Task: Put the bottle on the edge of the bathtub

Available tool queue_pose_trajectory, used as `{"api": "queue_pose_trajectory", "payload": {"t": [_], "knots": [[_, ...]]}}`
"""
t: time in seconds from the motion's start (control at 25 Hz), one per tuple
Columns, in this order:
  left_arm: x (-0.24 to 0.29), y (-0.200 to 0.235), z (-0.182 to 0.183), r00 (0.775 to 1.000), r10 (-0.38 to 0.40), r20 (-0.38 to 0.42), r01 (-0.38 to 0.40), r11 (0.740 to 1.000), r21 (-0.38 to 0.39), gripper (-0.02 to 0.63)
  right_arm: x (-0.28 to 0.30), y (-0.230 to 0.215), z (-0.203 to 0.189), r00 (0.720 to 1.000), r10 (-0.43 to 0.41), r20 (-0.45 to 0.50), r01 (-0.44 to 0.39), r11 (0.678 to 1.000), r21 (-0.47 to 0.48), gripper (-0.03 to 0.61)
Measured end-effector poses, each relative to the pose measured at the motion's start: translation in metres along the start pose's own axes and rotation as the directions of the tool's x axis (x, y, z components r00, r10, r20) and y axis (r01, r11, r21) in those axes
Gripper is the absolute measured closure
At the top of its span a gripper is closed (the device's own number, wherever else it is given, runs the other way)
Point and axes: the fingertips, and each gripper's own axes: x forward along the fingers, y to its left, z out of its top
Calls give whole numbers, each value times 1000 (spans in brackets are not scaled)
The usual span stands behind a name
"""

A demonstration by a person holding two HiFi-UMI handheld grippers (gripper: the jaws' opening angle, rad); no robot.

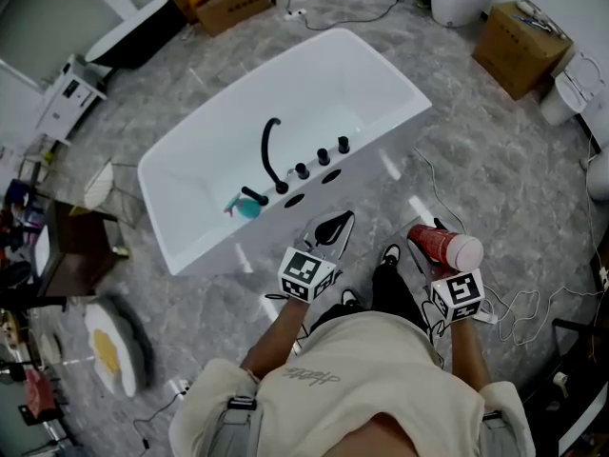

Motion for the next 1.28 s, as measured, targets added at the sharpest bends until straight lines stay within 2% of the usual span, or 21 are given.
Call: {"api": "queue_pose_trajectory", "payload": {"t": [0.24, 0.36, 0.52, 0.72, 0.88, 1.04, 1.28], "knots": [[43, 32, 20, 999, 34, -6, -34, 999, 3, 603, 45, -36, 15, 998, 53, 17, -52, 997, -64, 295], [68, 52, 30, 997, 79, -7, -79, 997, 2, 603, 71, -57, 24, 994, 105, 28, -102, 989, -107, 295], [95, 67, 42, 990, 138, -12, -138, 990, -19, 603, 100, -80, 24, 984, 179, -2, -178, 974, -140, 295], [112, 85, 47, 977, 212, -24, -213, 976, -48, 603, 133, -101, 24, 969, 244, -23, -245, 958, -152, 295], [110, 94, 48, 969, 245, -32, -247, 966, -73, 603, 156, -112, 22, 963, 264, -45, -268, 953, -144, 295], [109, 111, 40, 960, 274, -52, -277, 959, -64, 603, 183, -121, 13, 961, 267, -72, -274, 954, -120, 295], [113, 145, 30, 962, 272, -35, -275, 956, -102, 603, 218, -116, 12, 958, 266, -105, -278, 952, -130, 294]]}}
